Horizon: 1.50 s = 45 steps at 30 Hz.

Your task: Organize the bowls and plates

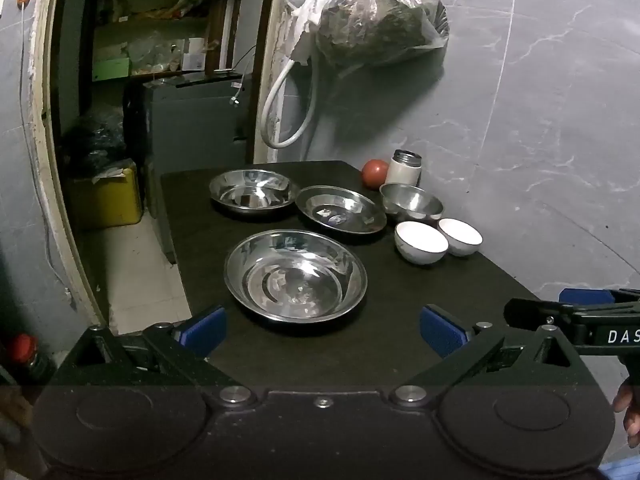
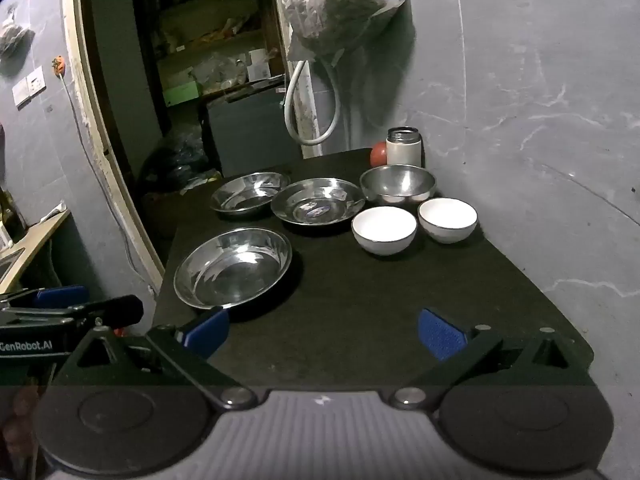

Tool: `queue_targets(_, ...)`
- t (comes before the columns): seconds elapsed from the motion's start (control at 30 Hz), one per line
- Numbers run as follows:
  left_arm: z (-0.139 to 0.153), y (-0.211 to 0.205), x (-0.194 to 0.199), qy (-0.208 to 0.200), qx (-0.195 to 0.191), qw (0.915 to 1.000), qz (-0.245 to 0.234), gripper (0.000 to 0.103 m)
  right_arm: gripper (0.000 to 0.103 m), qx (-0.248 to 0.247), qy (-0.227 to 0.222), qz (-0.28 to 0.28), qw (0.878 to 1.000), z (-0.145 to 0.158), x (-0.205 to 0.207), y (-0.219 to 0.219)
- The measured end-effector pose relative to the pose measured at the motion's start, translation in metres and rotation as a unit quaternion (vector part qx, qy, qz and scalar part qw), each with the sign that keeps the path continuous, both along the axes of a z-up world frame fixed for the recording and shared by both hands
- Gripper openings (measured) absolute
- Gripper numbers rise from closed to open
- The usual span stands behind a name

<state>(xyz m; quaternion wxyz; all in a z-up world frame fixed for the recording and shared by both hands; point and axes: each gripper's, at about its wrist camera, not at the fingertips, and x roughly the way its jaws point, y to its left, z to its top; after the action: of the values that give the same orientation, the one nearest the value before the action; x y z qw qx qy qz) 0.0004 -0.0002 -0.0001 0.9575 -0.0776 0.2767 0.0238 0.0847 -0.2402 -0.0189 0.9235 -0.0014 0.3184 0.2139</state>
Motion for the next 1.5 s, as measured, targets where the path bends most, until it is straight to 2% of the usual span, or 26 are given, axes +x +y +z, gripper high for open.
queue_targets(1.5, -0.0073, -0.0012, 0.0084, 0.003, -0.008, 1.0000, -0.002, 0.102, 0.103, -0.002, -0.002, 0.000, 1.000, 0.0026, -0.0029, 0.0050)
